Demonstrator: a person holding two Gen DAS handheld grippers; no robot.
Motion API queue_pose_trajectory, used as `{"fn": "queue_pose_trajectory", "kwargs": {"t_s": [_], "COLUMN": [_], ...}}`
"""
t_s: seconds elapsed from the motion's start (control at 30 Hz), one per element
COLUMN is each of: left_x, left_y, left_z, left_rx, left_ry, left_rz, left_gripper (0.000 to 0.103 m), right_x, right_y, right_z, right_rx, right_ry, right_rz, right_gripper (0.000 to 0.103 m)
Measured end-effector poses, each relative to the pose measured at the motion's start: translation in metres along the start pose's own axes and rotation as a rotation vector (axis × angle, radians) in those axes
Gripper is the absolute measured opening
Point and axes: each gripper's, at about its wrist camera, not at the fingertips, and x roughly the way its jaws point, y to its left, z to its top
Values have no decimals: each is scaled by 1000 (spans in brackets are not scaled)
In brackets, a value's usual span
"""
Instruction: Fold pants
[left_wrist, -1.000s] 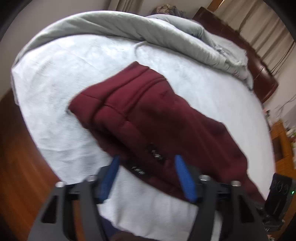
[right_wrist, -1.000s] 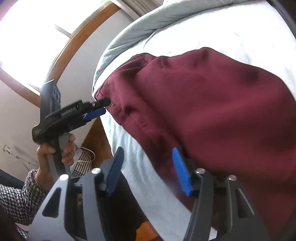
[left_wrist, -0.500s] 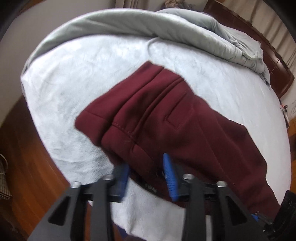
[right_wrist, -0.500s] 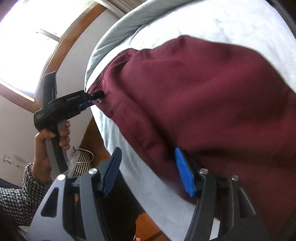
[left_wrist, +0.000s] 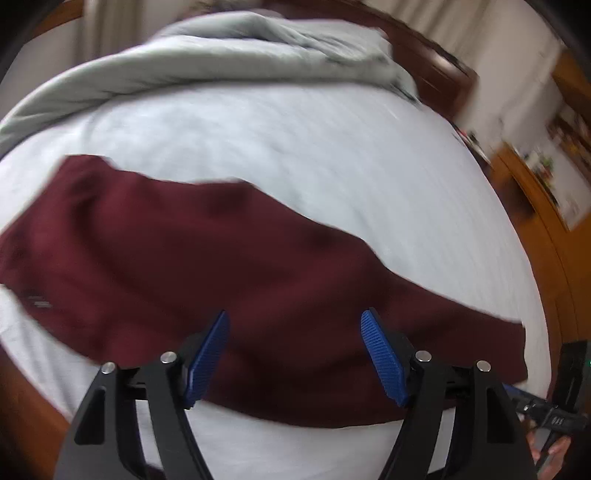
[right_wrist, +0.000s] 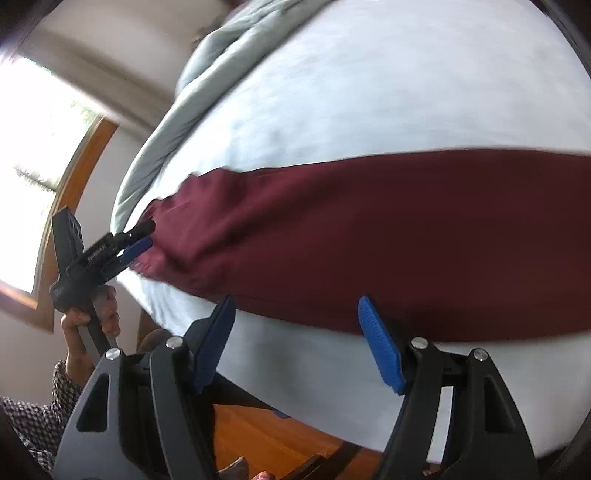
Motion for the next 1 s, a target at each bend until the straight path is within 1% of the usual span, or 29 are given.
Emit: {"fn": "queue_pose_trajectory", "kwargs": {"t_s": [0.03,0.07,0.1,0.13,0.17,0.2,0.27,0.3,0.33,0.37,0.43,0.5,0.53,0.6,0.67,0.73,0.83,0.9,0.97,1.0], "left_x": [8,21,41,59,74,73,67,62,59,52,46,44,46,53,62,70,78,89,99,103], "left_y": [-9,-16,-17,-12,-4,-4,-13,-16,-18,-22,-31,-50,-60,-83,-103,-129,-154,-167,-176,-178], "left_z": [-2,-6,-11,-14,-18,-19,-15,-13,-13,-12,-11,-13,-15,-19,-22,-29,-40,-42,-47,-49], "left_rx": [30,76,107,108,97,93,104,96,81,46,32,58,75,115,153,189,227,253,260,259], "left_ry": [3,13,68,123,138,107,98,90,81,65,56,46,49,65,80,99,117,137,160,166], "left_rz": [-4,35,121,163,162,162,183,181,167,125,77,38,17,-22,-38,-59,-78,-70,-55,-40], "left_gripper": [74,75,76,75,76,76,76,76,76,76,76,76,76,76,76,76,76,76,76,77], "right_x": [-8,-9,-11,-11,-12,-13,-25,-29,-40,-46,-64,-72,-73,-72,-71,-72,-71,-68,-67,-66], "right_y": [-11,-15,-20,-29,-37,-44,-62,-70,-85,-97,-125,-146,-157,-170,-182,-192,-197,-197,-196,-198], "right_z": [-5,-7,-10,-12,-15,-18,-24,-28,-33,-35,-43,-48,-50,-51,-49,-47,-39,-34,-27,-25], "right_rx": [17,24,33,53,74,100,156,187,238,280,364,427,464,507,519,528,529,516,497,491], "right_ry": [-13,-20,-24,-21,-20,-21,-40,-54,-76,-100,-147,-178,-196,-221,-245,-270,-299,-305,-315,-323], "right_rz": [-22,-39,-67,-97,-106,-107,-98,-89,-76,-71,-71,-63,-42,-27,2,10,8,-4,-19,-26], "right_gripper": [70,70,70,70,70,70,70,70,70,70,71,72,72,72,72,72,71,70,68,62]}}
